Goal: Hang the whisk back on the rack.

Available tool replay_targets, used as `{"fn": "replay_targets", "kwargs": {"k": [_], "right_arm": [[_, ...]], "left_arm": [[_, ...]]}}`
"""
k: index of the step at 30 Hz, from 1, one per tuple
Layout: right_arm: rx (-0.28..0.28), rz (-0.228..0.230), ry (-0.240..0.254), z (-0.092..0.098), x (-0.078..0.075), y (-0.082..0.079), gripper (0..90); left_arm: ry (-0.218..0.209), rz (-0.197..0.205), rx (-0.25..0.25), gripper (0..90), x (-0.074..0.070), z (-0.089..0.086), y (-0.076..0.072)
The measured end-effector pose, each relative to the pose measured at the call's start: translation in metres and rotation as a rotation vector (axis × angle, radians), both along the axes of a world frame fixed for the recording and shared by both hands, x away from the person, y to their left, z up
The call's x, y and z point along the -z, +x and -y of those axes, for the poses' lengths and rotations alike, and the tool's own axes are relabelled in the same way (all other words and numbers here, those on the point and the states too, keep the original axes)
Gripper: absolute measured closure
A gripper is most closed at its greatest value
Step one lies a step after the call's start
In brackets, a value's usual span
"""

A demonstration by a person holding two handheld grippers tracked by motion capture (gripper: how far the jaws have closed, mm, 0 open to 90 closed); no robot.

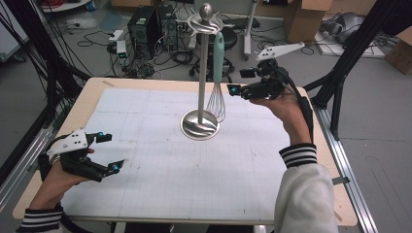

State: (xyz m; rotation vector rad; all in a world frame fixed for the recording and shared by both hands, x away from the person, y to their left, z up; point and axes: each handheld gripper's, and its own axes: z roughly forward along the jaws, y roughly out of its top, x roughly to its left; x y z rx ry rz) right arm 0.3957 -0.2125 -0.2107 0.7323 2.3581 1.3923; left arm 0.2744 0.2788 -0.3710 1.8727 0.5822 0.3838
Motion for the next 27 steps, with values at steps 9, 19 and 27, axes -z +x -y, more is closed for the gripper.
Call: {"fn": "replay_targets", "kwargs": {"k": [9,19,27], "right_arm": [[0.052,0.01,0.017,0.018,0.024,-0.024,0.5],[0.006,0.0,0.024,0.042,0.044,-0.048,0.5],[-0.016,-0.024,-0.006,0.054,0.071,-0.066,0.5]], "left_arm": [[0.006,0.004,0.003,1.7,0.0,0.002,-0.001],[0.015,0.002,0.002,1.7,0.0,0.002,-0.002],[0.014,-0.004,0.0,1.7,0.001,-0.001,-0.001]]}}
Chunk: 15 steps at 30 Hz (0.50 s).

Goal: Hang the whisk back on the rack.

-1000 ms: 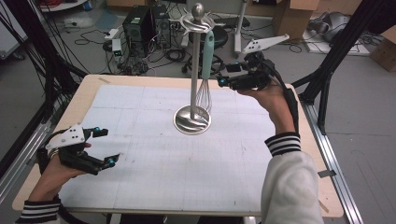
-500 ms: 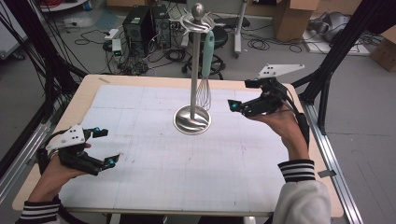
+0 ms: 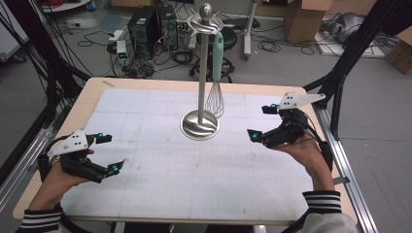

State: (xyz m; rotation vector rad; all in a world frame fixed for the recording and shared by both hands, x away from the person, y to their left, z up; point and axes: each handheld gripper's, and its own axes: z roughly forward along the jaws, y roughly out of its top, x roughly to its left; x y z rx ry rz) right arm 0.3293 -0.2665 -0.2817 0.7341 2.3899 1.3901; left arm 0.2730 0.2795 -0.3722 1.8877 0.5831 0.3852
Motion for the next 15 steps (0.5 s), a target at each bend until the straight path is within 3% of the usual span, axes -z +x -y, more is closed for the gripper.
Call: {"fn": "replay_targets", "kwargs": {"k": [15], "right_arm": [[0.008,0.01,0.037,0.022,0.06,-0.024,0.5]], "left_arm": [[0.018,-0.019,0.004,1.7,0.006,0.0,0.0]]}}
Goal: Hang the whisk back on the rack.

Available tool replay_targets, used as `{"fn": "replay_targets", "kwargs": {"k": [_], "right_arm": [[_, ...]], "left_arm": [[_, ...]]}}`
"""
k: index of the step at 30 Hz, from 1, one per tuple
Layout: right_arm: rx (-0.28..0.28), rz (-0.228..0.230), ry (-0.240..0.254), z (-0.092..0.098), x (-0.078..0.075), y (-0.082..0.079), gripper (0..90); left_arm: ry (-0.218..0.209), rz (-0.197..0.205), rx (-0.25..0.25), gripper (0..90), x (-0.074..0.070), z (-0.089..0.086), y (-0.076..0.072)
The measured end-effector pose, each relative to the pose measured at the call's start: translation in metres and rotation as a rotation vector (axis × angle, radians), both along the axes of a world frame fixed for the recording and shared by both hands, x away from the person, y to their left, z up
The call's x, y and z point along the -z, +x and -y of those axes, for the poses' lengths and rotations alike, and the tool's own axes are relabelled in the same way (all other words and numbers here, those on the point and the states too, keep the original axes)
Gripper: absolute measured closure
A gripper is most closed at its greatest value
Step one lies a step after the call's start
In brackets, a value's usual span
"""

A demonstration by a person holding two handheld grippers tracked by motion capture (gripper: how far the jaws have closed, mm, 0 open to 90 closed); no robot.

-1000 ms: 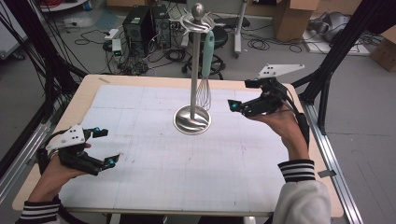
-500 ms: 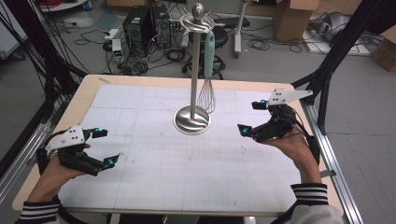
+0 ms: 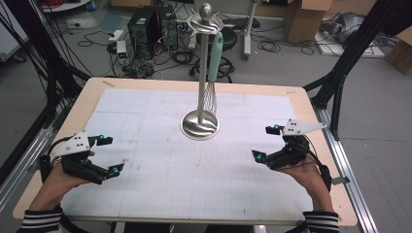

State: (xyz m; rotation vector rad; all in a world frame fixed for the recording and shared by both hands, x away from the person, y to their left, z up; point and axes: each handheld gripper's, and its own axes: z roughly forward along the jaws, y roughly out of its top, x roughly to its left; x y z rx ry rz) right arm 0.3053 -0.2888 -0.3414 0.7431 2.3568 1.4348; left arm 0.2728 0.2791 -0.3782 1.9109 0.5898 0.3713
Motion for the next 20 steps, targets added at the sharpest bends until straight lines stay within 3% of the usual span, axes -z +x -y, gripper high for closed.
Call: {"fn": "replay_targets", "kwargs": {"k": [10,20], "right_arm": [[0.035,0.015,0.046,0.011,0.031,-0.013,0.5],[0.057,0.039,0.092,0.019,0.041,-0.021,0.5]], "left_arm": [[-0.001,0.009,0.003,1.7,0.001,-0.001,-0.005],[0.001,0.012,0.001,1.7,0.002,0.0,-0.007]]}}
